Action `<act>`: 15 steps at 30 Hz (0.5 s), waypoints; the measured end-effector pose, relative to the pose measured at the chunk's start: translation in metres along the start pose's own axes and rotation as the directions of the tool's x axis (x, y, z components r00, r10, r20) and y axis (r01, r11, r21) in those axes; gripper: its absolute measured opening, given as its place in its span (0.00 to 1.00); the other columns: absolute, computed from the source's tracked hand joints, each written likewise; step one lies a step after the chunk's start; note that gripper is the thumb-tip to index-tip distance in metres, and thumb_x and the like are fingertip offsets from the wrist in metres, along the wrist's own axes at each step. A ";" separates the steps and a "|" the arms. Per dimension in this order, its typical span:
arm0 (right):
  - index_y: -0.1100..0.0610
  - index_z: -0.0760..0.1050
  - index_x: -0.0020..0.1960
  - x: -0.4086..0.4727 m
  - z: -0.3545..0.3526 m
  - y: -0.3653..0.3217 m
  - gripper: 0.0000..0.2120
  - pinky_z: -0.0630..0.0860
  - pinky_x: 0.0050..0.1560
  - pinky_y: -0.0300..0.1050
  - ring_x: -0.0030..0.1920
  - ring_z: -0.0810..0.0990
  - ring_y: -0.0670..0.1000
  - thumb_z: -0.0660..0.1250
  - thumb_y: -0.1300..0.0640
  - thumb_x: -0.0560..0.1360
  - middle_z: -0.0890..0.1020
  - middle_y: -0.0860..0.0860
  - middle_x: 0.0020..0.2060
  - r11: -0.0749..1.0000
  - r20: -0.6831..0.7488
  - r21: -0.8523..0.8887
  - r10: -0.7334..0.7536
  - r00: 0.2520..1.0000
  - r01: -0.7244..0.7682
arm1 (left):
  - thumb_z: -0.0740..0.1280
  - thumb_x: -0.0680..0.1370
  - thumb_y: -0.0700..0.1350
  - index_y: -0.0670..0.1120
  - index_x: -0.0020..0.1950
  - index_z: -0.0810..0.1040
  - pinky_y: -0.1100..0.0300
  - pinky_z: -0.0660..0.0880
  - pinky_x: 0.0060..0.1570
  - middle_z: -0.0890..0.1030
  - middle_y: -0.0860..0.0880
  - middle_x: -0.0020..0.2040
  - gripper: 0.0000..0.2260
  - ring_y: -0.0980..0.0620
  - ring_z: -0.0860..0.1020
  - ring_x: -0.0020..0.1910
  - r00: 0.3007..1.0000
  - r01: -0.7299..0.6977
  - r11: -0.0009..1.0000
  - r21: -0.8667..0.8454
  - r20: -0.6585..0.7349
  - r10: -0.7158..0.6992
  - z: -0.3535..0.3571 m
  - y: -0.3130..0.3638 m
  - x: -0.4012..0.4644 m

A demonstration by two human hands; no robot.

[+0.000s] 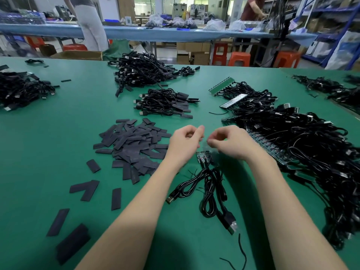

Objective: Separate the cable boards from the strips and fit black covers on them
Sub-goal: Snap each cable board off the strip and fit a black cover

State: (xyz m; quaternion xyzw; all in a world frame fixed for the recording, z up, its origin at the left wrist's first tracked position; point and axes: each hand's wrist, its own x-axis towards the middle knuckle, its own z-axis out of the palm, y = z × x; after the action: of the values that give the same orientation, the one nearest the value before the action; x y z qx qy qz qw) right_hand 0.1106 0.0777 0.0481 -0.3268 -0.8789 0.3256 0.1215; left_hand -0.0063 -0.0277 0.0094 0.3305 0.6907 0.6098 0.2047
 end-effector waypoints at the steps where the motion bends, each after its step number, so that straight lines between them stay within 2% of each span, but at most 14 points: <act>1: 0.47 0.84 0.46 -0.002 -0.005 -0.002 0.02 0.70 0.40 0.33 0.41 0.81 0.43 0.73 0.50 0.74 0.85 0.43 0.41 0.989 0.084 -0.150 0.001 0.996 0.011 | 0.67 0.81 0.52 0.47 0.39 0.80 0.60 0.72 0.38 0.79 0.57 0.30 0.14 0.58 0.75 0.29 1.000 0.006 1.000 -0.024 -0.008 -0.006 0.000 -0.001 0.000; 2: 0.47 0.84 0.47 -0.004 -0.009 -0.004 0.04 0.70 0.39 0.32 0.42 0.80 0.41 0.75 0.49 0.73 0.85 0.43 0.42 0.974 0.163 -0.226 0.025 0.986 0.013 | 0.66 0.81 0.52 0.47 0.39 0.79 0.61 0.72 0.38 0.79 0.57 0.29 0.14 0.59 0.74 0.29 1.000 0.007 0.999 -0.041 -0.015 -0.008 -0.001 -0.002 0.000; 4: 0.46 0.83 0.51 -0.007 -0.015 -0.008 0.11 0.71 0.41 0.34 0.43 0.80 0.41 0.77 0.46 0.71 0.84 0.43 0.45 0.965 0.267 -0.261 0.075 0.961 -0.003 | 0.67 0.81 0.52 0.47 0.39 0.80 0.61 0.71 0.38 0.78 0.56 0.29 0.14 0.59 0.74 0.29 1.000 0.005 0.999 -0.053 -0.019 -0.006 0.000 -0.003 0.000; 8: 0.49 0.80 0.54 -0.011 -0.017 -0.011 0.18 0.76 0.52 0.42 0.48 0.82 0.49 0.80 0.46 0.68 0.84 0.47 0.49 0.972 0.333 -0.234 0.100 0.938 -0.020 | 0.67 0.81 0.51 0.47 0.39 0.80 0.59 0.72 0.38 0.78 0.55 0.29 0.13 0.58 0.75 0.30 1.000 0.002 0.999 -0.052 -0.010 -0.003 -0.001 -0.003 0.001; 12: 0.52 0.78 0.50 -0.012 -0.016 -0.004 0.18 0.76 0.45 0.44 0.40 0.80 0.49 0.82 0.53 0.66 0.85 0.47 0.44 0.997 0.328 -0.062 0.065 0.942 -0.047 | 0.68 0.80 0.49 0.47 0.42 0.79 0.58 0.75 0.43 0.79 0.53 0.34 0.10 0.58 0.76 0.32 1.000 0.016 0.999 -0.046 0.003 -0.016 0.000 -0.001 0.002; 15: 0.56 0.75 0.50 -0.014 -0.014 0.003 0.13 0.75 0.39 0.40 0.36 0.78 0.48 0.78 0.63 0.71 0.82 0.47 0.35 0.963 0.336 0.249 0.015 0.942 -0.104 | 0.71 0.79 0.49 0.47 0.48 0.79 0.58 0.77 0.49 0.83 0.48 0.46 0.06 0.54 0.80 0.41 0.996 0.030 0.998 -0.047 0.081 -0.026 -0.001 0.005 0.001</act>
State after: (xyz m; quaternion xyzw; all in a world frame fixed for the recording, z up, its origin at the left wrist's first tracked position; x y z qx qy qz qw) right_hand 0.1287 0.0774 0.0566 -0.2752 -0.8252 0.4932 0.0045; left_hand -0.0062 -0.0278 0.0142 0.3402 0.6715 0.6095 0.2486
